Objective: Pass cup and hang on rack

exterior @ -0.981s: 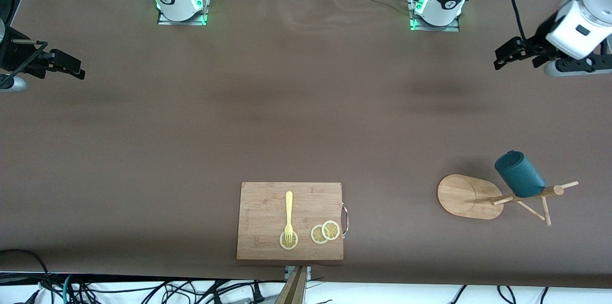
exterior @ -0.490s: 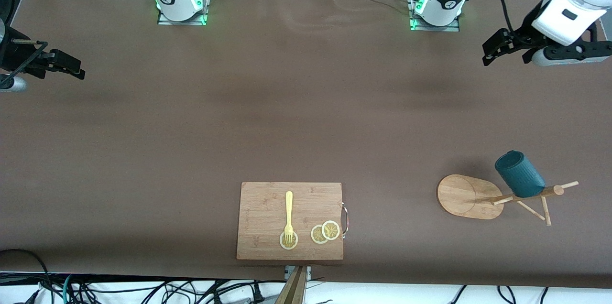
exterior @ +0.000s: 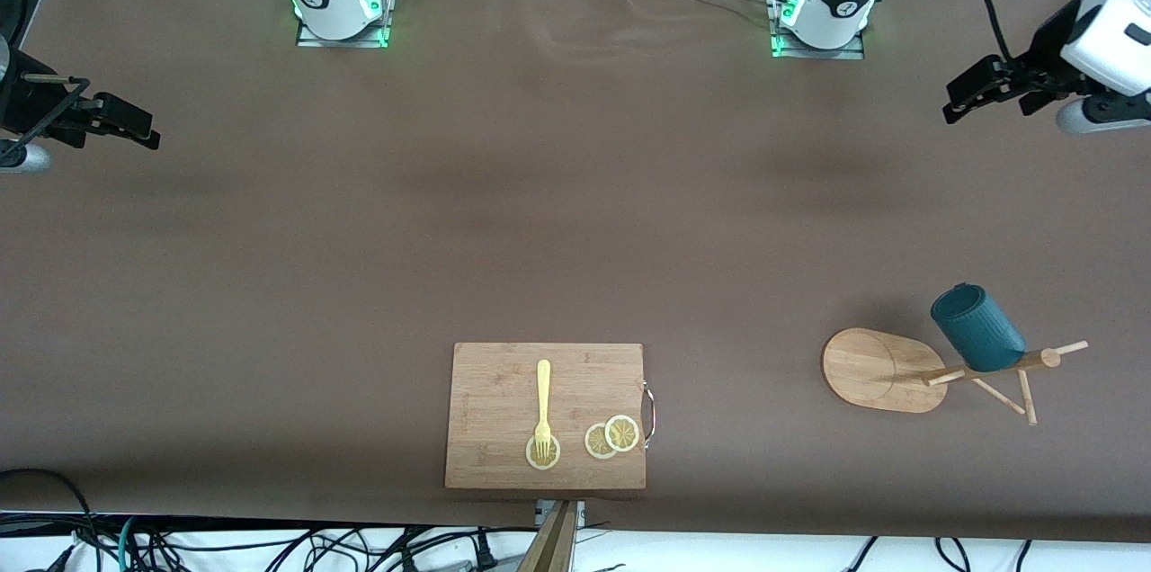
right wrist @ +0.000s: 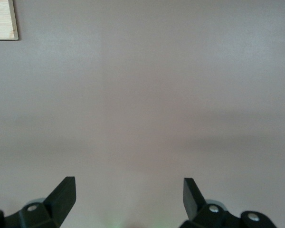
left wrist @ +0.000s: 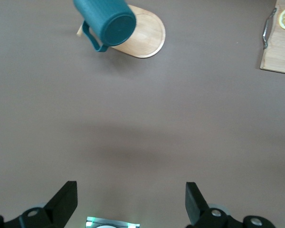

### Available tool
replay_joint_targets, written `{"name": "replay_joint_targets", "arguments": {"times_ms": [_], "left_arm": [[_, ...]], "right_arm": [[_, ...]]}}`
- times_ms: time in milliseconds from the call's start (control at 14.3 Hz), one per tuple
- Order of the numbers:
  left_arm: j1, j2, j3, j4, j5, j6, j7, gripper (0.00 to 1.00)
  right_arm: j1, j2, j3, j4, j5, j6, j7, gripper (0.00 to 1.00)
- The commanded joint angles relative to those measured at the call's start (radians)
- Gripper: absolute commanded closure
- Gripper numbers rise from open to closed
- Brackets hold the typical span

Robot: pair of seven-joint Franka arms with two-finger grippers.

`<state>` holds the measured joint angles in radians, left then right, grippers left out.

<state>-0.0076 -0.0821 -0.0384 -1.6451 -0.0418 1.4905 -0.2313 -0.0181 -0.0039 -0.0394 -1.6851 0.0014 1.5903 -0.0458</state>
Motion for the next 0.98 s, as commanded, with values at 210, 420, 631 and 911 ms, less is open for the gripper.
{"name": "replay_joint_targets", "arguments": {"times_ms": [210,420,631,911], "left_arm": [[-0.078,0.013,0.052,0.028,0.022,-0.027,-0.005,0.0],[-0.077,0.012,0.041,0.027,0.022,-0.03,-0.01,0.0],[-0.077,0.015,0.041,0.033,0.022,-0.036,-0.01,0.0],[-0.077,0.015,0.041,0.037,0.02,-0.033,-0.008,0.0]], "right_arm": [[0.003,0.001,0.001,0.016,0.0,-0.016,0.009,0.0],[0.003,0.001,0.001,0.016,0.0,-0.016,0.009,0.0],[0.003,0.001,0.001,0.016,0.0,-0.016,0.009,0.0],[0.003,0.002,0.001,0.016,0.0,-0.015,0.009,0.0]]}}
